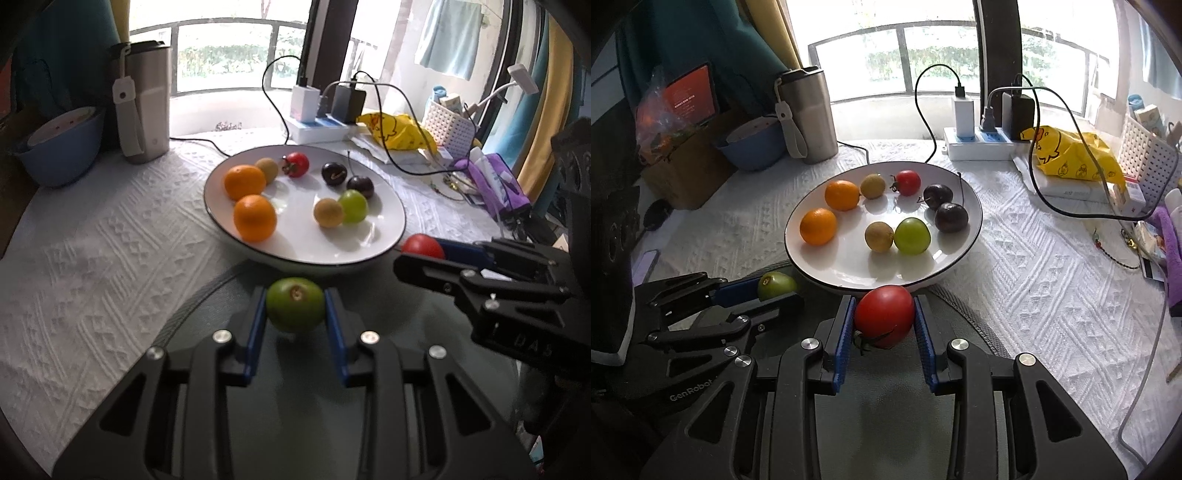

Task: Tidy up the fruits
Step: 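Carry the green fruit and red tomato onto the white plate and open both tools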

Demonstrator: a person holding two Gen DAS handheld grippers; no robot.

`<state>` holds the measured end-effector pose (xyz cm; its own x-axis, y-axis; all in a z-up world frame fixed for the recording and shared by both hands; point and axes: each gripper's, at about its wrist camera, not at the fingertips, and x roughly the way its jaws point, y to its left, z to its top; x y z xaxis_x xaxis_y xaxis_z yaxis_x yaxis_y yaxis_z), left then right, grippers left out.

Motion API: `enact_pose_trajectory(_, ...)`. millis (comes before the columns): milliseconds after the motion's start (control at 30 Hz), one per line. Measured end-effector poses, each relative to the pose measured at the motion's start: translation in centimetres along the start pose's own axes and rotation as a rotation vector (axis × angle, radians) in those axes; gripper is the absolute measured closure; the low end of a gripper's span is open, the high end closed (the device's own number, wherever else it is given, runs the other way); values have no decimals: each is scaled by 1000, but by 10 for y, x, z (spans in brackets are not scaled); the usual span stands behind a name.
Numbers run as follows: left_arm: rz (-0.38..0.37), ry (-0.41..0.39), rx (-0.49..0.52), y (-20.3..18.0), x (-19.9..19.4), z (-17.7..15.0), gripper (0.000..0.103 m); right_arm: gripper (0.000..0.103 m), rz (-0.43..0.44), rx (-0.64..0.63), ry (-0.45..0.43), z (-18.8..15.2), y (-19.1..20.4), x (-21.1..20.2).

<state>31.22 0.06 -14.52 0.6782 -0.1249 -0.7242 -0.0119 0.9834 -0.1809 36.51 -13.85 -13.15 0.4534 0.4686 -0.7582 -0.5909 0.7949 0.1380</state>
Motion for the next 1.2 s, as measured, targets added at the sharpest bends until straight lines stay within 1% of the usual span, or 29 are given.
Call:
enact_pose_trajectory(233, -5, -8, 14, -5, -11, 3, 71, 69, 3, 12, -21, -1, -5, -10)
enact_pose_trajectory(433, 15, -57, 29, -9, -25, 20, 71, 69, 3, 7, -65, 12, -11, -22)
enact_pose_trajectory(600, 7, -60, 37, -12, -18, 32, 71, 69, 20, -5, -75, 25, -12, -18)
enact_pose_trajectory(967, -1, -27, 5, -5, 12, 43, 71, 69, 49, -9, -24, 37, -15, 16)
enact_pose_trajectory(1200, 7, -19, -16, -1, 17, 44, 70, 69, 37, -2, 12, 36, -18, 28)
